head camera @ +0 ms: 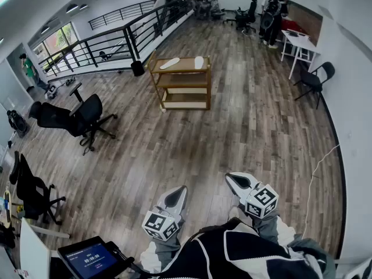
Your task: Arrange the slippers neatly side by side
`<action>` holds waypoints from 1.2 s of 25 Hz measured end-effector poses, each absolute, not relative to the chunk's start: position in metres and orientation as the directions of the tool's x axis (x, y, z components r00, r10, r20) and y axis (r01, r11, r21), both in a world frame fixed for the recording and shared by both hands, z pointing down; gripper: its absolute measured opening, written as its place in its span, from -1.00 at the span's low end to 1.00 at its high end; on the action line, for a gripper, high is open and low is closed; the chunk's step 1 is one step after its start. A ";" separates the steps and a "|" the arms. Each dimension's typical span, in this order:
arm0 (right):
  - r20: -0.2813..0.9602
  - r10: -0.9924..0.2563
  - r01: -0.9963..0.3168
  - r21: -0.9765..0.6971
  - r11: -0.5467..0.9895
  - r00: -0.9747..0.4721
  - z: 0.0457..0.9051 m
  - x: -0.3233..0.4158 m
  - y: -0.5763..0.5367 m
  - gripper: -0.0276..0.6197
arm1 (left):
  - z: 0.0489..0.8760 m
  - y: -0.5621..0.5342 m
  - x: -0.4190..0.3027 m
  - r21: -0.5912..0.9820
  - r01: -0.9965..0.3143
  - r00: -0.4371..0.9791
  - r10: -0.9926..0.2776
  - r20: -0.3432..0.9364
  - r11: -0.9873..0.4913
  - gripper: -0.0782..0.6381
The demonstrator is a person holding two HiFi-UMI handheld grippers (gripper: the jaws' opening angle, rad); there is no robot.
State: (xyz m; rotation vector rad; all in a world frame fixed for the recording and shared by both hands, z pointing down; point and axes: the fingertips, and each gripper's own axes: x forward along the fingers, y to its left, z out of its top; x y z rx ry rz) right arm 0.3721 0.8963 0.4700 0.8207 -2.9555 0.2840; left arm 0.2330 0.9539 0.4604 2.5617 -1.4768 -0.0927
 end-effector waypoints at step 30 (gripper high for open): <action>0.142 -0.428 -0.447 -0.147 0.883 -0.893 0.478 0.353 0.858 -0.90 | 0.467 0.915 0.269 0.287 -0.754 0.620 -0.784 0.016 -0.591 -0.74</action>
